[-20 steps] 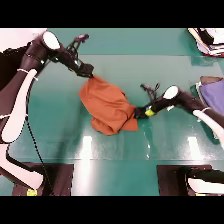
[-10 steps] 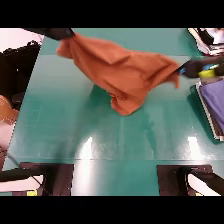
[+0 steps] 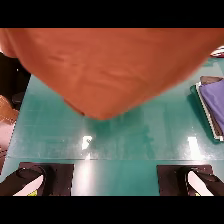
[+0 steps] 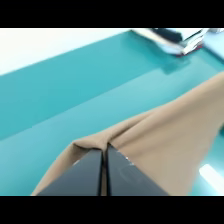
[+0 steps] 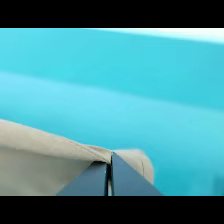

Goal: Fold the shirts.

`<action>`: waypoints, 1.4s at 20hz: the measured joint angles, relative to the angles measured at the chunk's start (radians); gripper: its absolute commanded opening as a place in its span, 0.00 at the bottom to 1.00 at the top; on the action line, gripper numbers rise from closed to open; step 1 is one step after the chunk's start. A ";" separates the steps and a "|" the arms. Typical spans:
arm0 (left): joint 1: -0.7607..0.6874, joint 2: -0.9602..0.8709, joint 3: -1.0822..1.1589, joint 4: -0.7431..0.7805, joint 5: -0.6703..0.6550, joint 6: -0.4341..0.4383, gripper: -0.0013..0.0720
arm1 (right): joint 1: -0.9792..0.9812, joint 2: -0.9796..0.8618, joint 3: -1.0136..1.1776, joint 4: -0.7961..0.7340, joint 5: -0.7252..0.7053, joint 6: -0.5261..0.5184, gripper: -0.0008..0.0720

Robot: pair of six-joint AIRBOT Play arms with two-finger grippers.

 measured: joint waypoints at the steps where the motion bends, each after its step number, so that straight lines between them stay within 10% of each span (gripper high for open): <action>1: 0.000 0.011 -0.013 -0.003 -0.002 -0.003 0.05 | -0.009 -0.014 0.046 -0.001 0.016 0.000 0.03; 10: 0.002 -0.060 -0.629 -0.050 -0.025 -0.002 0.05 | 0.151 -0.346 -0.006 -0.023 0.156 0.030 0.03; 18: 0.001 -0.191 -1.149 -0.114 0.261 0.090 0.06 | 0.277 -0.561 -0.303 -0.085 0.073 0.020 0.03; 20: 0.001 -0.206 -1.180 -0.137 0.294 0.101 0.61 | 0.282 -0.573 -0.328 -0.086 0.058 0.019 0.03; 21: 0.001 -0.211 -1.184 -0.152 0.306 0.106 0.70 | 0.282 -0.575 -0.336 -0.089 0.051 0.019 0.03; 28: 0.027 -0.215 -0.986 -0.115 0.249 0.130 0.70 | 0.271 -0.554 -0.354 -0.093 0.031 0.019 0.03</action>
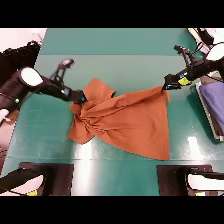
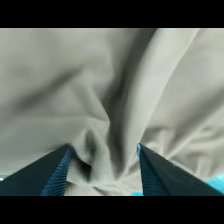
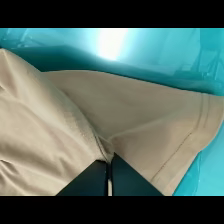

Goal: Fold the shirts.

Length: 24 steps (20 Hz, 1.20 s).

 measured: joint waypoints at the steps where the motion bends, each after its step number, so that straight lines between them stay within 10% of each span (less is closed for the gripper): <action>1: 0.025 0.000 0.034 0.018 -0.004 0.000 0.70 | -0.001 0.006 0.000 -0.001 -0.004 0.000 0.03; 10: 0.368 -0.046 -0.066 -0.042 -0.056 -0.023 0.81 | -0.001 0.032 -0.002 0.000 -0.034 0.000 0.03; 21: 0.433 -0.078 -0.388 -0.463 0.146 0.120 0.80 | 0.009 0.034 -0.002 0.002 -0.043 0.000 0.03; 24: 0.433 -0.101 -0.399 -0.518 0.155 0.131 0.67 | 0.016 0.034 -0.002 0.003 -0.044 0.000 0.03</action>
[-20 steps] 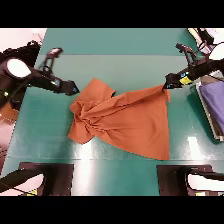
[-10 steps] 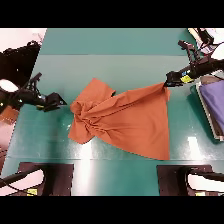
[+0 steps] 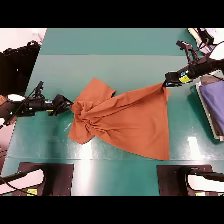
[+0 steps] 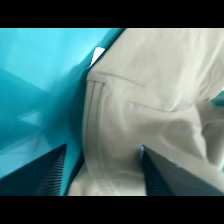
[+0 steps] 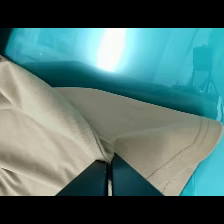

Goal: Fold the shirts.

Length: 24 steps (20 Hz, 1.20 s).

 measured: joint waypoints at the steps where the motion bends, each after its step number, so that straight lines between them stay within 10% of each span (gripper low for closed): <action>1: 0.000 -0.004 -0.002 -0.018 0.001 0.007 0.67 | 0.002 0.000 0.000 0.001 0.000 0.000 0.03; 4: 0.000 -0.011 -0.005 -0.050 -0.001 0.026 0.66 | 0.003 0.000 0.000 0.003 0.000 0.000 0.03; 5: 0.000 -0.012 -0.006 -0.057 -0.001 0.030 0.50 | 0.004 0.000 0.000 0.004 0.000 0.000 0.03; 6: 0.000 -0.013 -0.006 -0.063 -0.003 0.034 0.07 | 0.004 0.000 0.000 0.005 0.000 0.000 0.03; 15: 0.002 0.072 0.086 -0.077 -0.012 0.056 0.05 | -0.008 0.001 0.105 -0.016 0.058 0.000 0.03; 24: 0.002 0.433 0.726 0.111 -0.020 0.034 0.05 | -0.099 0.177 0.508 -0.050 0.143 0.000 0.03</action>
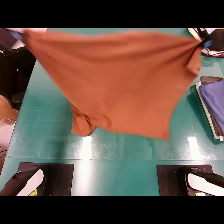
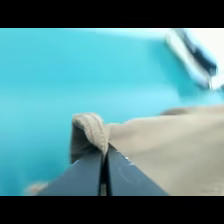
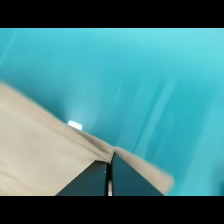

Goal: Fold the shirts.

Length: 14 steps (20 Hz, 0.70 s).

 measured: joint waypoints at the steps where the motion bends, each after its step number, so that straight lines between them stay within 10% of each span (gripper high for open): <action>1: 0.000 0.019 0.080 0.021 -0.015 -0.012 0.05 | -0.013 0.034 0.026 -0.001 -0.005 0.000 0.03; 14: 0.000 0.069 0.714 0.128 -0.060 -0.155 0.05 | -0.283 0.335 0.106 0.006 -0.111 0.000 0.03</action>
